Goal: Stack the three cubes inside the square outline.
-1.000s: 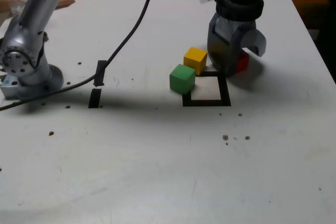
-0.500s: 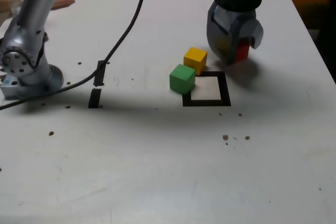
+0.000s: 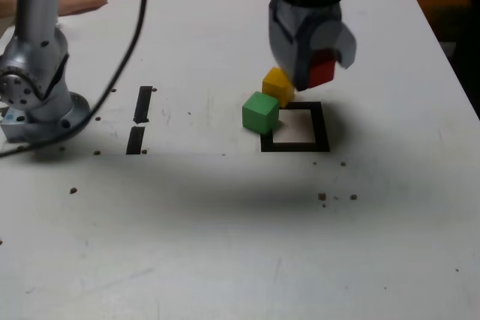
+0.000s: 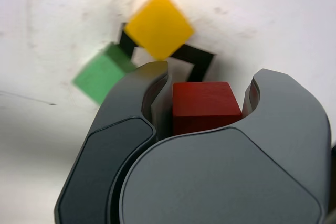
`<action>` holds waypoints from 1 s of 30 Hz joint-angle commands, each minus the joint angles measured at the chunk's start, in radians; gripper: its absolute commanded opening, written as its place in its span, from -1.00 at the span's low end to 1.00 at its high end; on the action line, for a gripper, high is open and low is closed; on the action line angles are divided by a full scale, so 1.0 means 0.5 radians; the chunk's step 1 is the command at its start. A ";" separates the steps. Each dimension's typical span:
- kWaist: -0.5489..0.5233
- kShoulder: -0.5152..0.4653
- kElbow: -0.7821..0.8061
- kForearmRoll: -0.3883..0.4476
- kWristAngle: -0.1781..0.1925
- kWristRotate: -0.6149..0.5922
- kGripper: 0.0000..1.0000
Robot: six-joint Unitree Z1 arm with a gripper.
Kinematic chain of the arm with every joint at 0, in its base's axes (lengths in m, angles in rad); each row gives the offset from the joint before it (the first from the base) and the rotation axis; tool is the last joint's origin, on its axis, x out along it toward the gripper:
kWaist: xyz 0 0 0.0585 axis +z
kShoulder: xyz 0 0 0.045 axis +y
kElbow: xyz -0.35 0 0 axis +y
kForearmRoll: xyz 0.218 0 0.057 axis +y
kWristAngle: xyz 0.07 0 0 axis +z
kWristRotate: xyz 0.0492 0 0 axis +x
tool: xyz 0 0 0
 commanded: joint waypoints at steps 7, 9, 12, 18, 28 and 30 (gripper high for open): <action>-0.198 -0.017 0.008 -0.060 -0.028 0.005 -0.90; -0.256 -0.002 0.006 -0.100 -0.040 0.005 -0.90; -0.286 0.017 0.039 -0.138 -0.054 0.008 -0.90; -0.293 0.077 0.155 -0.251 -0.086 0.031 -0.89; -0.293 0.146 0.243 -0.376 -0.116 0.065 -0.88; -0.292 0.151 0.253 -0.382 -0.116 0.069 -0.87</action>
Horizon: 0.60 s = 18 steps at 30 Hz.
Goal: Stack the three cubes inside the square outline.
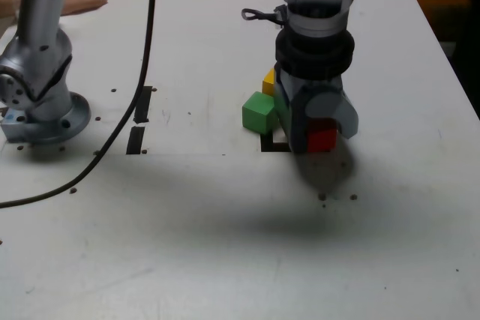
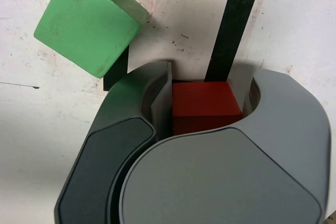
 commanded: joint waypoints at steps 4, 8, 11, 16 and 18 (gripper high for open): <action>0.004 0.005 0.025 -0.010 0.007 0.005 -0.86; 0.013 0.002 0.046 -0.018 0.019 0.006 -0.83; 0.022 0.000 0.058 -0.019 0.028 0.011 -0.82; 0.043 -0.008 0.071 -0.019 0.046 0.023 -0.81; 0.052 -0.017 0.076 -0.019 0.056 0.026 -0.81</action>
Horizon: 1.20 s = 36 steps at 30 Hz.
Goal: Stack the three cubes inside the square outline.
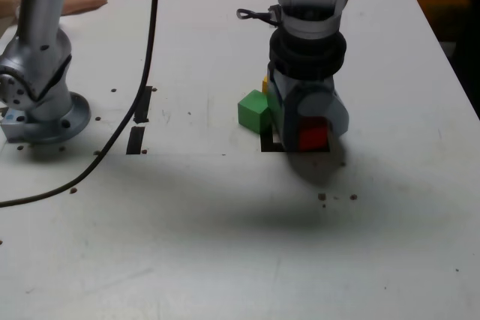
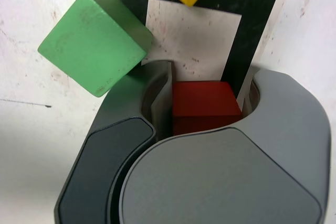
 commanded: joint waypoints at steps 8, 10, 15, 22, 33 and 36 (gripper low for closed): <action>0.038 -0.044 0.032 -0.001 0.027 0.028 -0.78; 0.041 -0.046 0.039 -0.001 0.029 0.031 -0.77; 0.042 -0.049 0.053 -0.004 0.031 0.034 -0.74; 0.045 -0.061 0.097 -0.037 0.030 0.039 -0.67; 0.066 -0.073 0.132 -0.058 0.029 0.073 -0.46; 0.070 -0.071 0.138 -0.063 0.029 0.081 -0.38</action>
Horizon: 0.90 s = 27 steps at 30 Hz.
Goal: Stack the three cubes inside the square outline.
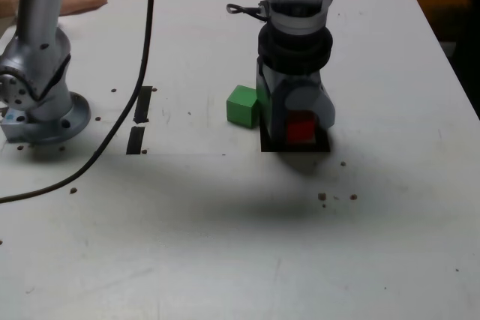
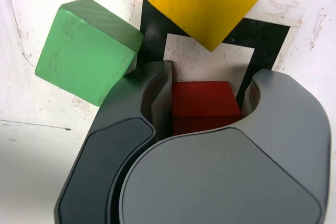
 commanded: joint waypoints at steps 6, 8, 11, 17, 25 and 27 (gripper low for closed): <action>0.005 -0.012 -0.002 -0.023 0.001 0.011 -0.12; 0.005 -0.012 -0.004 -0.024 0.001 0.013 -0.02; 0.005 -0.014 -0.011 -0.017 -0.004 0.018 0.13; 0.005 -0.026 -0.005 0.009 -0.016 0.027 0.31; 0.005 -0.064 0.029 0.023 -0.013 0.033 0.39; 0.005 -0.082 0.031 0.029 -0.009 0.041 0.40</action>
